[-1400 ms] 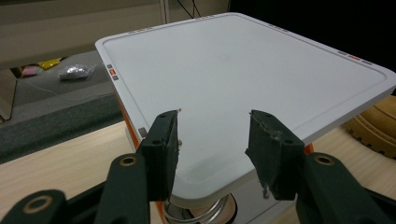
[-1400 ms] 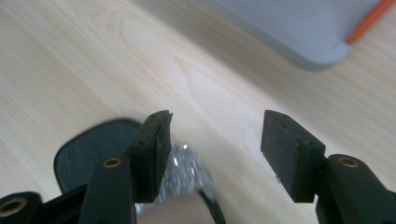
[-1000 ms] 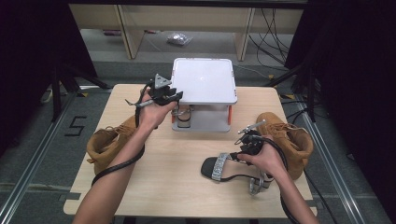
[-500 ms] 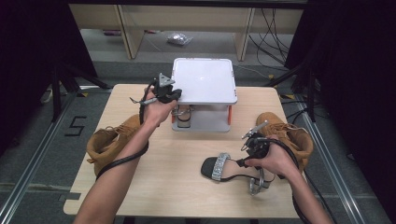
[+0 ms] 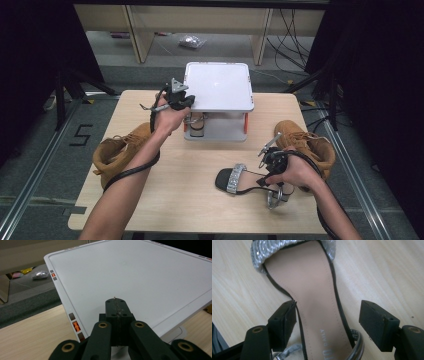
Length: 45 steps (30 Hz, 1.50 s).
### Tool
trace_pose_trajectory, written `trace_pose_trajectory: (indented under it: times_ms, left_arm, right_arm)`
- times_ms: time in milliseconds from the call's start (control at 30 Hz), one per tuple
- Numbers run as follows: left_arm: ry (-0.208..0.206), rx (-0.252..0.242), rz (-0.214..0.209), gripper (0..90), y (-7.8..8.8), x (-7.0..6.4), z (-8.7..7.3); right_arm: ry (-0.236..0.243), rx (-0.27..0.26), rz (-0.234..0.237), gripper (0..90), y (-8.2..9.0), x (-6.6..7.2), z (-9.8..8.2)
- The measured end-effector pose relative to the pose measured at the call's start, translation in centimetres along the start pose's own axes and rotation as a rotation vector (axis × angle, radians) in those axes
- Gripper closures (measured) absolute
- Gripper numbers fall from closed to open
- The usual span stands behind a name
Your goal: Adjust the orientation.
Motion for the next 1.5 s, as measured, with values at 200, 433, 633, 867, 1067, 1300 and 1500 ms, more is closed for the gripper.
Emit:
trace_pose_trajectory:
  times_ms: [200, 433, 633, 867, 1067, 1300, 1500]
  left_arm:
    - [0.003, 0.000, -0.003, 89.6, 0.0, 0.0, 0.0]
    - [-0.001, 0.004, -0.005, 89.6, 0.0, 0.1, 0.0]
    - [0.003, 0.000, -0.002, 89.7, 0.0, 0.0, 0.0]
    - [0.006, -0.002, -0.004, 89.6, 0.0, 0.0, 0.0]
    - [0.005, -0.002, -0.005, 89.7, 0.0, 0.1, -0.1]
    - [0.002, -0.001, -0.005, 89.7, 0.0, 0.1, 0.0]
    - [0.000, -0.002, -0.005, 89.7, 0.0, 0.0, 0.0]
  right_arm:
    - [0.049, 0.066, 0.016, 30.3, -0.8, 0.0, 0.1]
    - [0.088, 0.108, 0.021, 30.1, -1.4, 0.1, 0.5]
    - [0.096, 0.146, 0.038, 30.7, -2.0, 0.3, 0.7]
    - [0.140, 0.204, 0.045, 31.9, -2.6, 0.4, 1.0]
    - [0.181, 0.258, 0.017, 35.7, -3.1, 0.1, 1.1]
    - [0.215, 0.310, -0.027, 42.4, -3.3, 0.5, 1.4]
    - [0.199, 0.326, -0.030, 43.2, -3.3, 0.6, 1.5]
Point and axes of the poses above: each handheld gripper's, and its own axes: y roughly backward along the jaws, z roughly out of its top, x roughly to its left, the point moved 1 cm from there along -y, roughly forward along the jaws, and after that the axes turned 2 degrees about z, right-handed, at the moved point
